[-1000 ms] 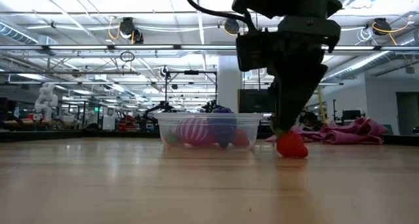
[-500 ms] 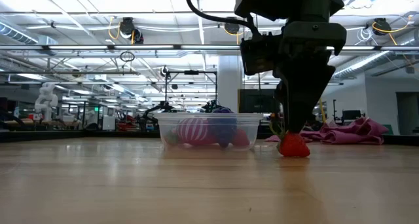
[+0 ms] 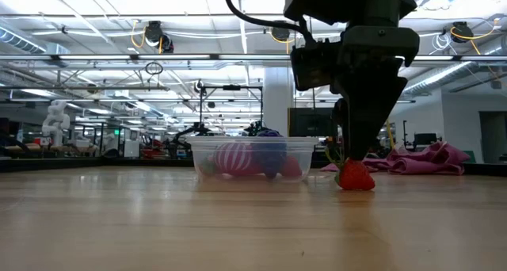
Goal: Pick and placing Produce into tupperware
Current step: Put the red strawberry fruit into the transparent container
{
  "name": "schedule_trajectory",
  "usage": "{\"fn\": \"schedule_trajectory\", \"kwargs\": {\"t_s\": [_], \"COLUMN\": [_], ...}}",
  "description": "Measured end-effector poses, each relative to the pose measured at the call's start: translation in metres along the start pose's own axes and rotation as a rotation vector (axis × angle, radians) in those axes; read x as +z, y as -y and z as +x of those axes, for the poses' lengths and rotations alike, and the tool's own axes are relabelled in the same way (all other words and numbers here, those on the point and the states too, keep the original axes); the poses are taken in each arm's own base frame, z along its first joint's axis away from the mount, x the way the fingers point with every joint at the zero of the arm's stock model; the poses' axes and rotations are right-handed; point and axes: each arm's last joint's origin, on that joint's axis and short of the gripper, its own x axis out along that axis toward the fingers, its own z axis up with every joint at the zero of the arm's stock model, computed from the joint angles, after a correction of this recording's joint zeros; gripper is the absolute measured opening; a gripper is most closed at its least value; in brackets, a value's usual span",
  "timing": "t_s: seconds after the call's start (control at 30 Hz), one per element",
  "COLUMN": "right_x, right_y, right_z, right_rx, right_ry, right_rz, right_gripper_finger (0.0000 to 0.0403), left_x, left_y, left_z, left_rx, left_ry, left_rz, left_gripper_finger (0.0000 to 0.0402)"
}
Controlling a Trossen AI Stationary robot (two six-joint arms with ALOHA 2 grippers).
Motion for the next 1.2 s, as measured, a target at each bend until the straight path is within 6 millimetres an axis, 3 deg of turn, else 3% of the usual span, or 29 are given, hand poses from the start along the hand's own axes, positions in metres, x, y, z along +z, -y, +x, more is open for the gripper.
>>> {"fn": "schedule_trajectory", "kwargs": {"t_s": [0.93, 1.2], "right_x": [0.0, 0.0], "right_y": [-0.003, -0.002], "right_z": [0.027, 0.024], "right_rx": [-0.012, -0.009], "right_ry": [-0.029, -0.024], "right_rz": [-0.032, -0.012], "right_gripper_finger": [0.0249, 0.0213], "left_x": [0.002, 0.002], "left_y": [0.002, 0.002], "left_z": [0.0, 0.0], "left_rx": [-0.015, -0.017], "left_ry": [0.011, 0.012], "left_rz": [0.01, 0.009], "left_gripper_finger": [0.0273, 0.0273]}}
